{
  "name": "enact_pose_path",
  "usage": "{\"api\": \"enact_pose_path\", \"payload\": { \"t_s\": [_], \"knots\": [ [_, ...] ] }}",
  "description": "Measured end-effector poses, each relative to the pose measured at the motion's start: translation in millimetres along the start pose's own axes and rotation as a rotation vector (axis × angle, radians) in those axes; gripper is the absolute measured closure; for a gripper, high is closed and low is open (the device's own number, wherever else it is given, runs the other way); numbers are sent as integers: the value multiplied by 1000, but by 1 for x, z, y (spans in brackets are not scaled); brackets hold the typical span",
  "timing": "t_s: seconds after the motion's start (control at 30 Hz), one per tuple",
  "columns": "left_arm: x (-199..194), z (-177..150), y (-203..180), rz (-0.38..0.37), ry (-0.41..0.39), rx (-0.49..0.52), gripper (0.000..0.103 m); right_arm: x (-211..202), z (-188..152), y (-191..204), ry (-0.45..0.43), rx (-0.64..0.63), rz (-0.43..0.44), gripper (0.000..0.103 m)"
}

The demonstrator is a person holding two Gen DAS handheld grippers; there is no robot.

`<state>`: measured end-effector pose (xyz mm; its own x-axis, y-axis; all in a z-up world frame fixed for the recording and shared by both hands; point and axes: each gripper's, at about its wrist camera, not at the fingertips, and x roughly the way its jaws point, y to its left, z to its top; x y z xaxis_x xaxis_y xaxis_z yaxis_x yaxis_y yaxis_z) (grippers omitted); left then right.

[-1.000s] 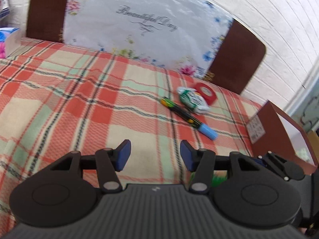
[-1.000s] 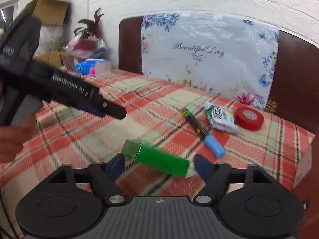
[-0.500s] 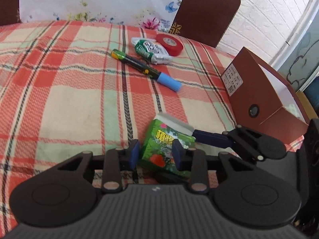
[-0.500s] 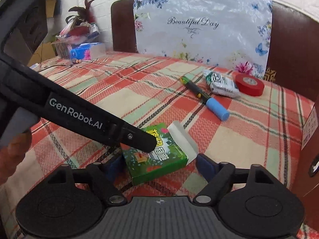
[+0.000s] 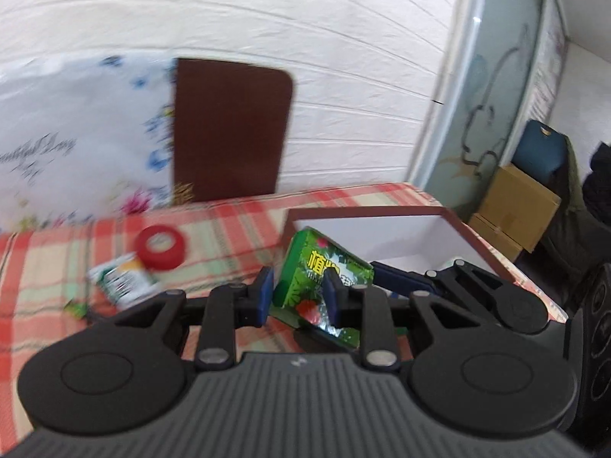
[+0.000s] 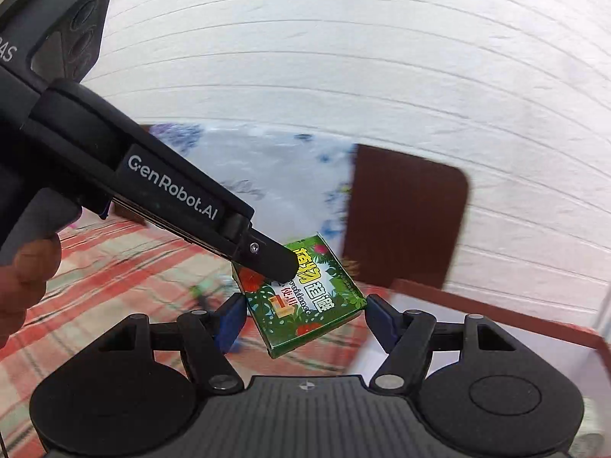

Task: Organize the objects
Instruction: 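Carry the green gum pack into the brown box and open the left gripper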

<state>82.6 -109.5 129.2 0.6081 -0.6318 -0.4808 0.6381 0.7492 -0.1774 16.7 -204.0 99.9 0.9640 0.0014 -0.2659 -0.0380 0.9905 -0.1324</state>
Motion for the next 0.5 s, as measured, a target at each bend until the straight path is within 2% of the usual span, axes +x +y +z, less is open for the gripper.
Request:
{"api": "enact_pose_path", "payload": {
  "t_s": [0.17, 0.23, 0.27, 0.33, 0.5],
  "knots": [
    [43, 9, -36, -36, 24, 63, 71, 0, -13, -46, 26, 49, -106, 36],
    [58, 10, -46, -36, 38, 77, 67, 6, -19, -60, 46, 52, -142, 35],
    [64, 11, -51, -27, 51, 83, 62, 10, -22, -65, 57, 54, -172, 33],
    [73, 9, -57, 7, 65, 107, 60, 16, -27, -74, 80, 70, -223, 25],
    [63, 4, -56, 31, 56, 109, 60, 13, -32, -84, 75, 122, -206, 27]
  ]
}}
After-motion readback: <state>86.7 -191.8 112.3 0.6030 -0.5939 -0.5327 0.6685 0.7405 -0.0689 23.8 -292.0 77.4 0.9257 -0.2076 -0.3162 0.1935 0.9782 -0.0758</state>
